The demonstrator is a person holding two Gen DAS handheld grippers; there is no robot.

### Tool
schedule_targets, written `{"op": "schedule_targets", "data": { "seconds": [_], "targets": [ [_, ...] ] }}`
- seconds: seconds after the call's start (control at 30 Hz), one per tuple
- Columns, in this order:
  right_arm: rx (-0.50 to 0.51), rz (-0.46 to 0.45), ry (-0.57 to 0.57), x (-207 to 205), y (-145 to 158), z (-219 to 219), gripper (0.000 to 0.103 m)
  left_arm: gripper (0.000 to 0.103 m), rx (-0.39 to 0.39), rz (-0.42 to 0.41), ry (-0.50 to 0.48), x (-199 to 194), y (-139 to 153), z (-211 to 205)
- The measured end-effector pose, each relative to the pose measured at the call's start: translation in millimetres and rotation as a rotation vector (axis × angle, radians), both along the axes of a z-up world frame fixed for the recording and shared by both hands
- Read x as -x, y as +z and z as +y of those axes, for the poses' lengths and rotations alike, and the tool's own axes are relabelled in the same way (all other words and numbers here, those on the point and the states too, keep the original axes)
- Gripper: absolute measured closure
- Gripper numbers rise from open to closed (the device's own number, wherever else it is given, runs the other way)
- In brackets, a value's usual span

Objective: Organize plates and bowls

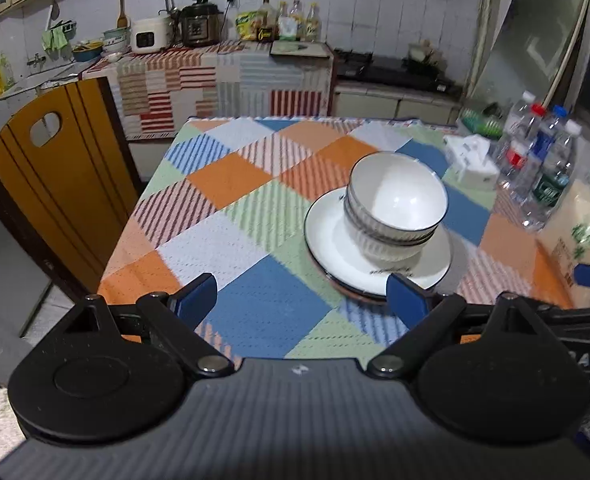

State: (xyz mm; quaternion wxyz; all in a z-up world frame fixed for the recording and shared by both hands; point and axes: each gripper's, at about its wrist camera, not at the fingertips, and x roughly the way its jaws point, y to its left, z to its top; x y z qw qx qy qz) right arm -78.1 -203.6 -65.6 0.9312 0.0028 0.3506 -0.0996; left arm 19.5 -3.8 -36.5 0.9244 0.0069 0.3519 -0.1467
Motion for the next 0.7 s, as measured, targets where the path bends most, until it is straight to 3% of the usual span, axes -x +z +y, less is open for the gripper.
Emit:
{"op": "schedule_targets", "data": {
  "seconds": [0.33,0.7],
  "targets": [
    [0.011,0.009,-0.015,-0.4,-3.3,-2.7,0.004,0.004,0.016,-0.005,0.02,0.6,0.4,2.3],
    [0.012,0.011,-0.015,-1.0,-3.6,-3.2,0.004,0.004,-0.011,-0.022,0.022,2.6,2.8,2.4]
  ]
}}
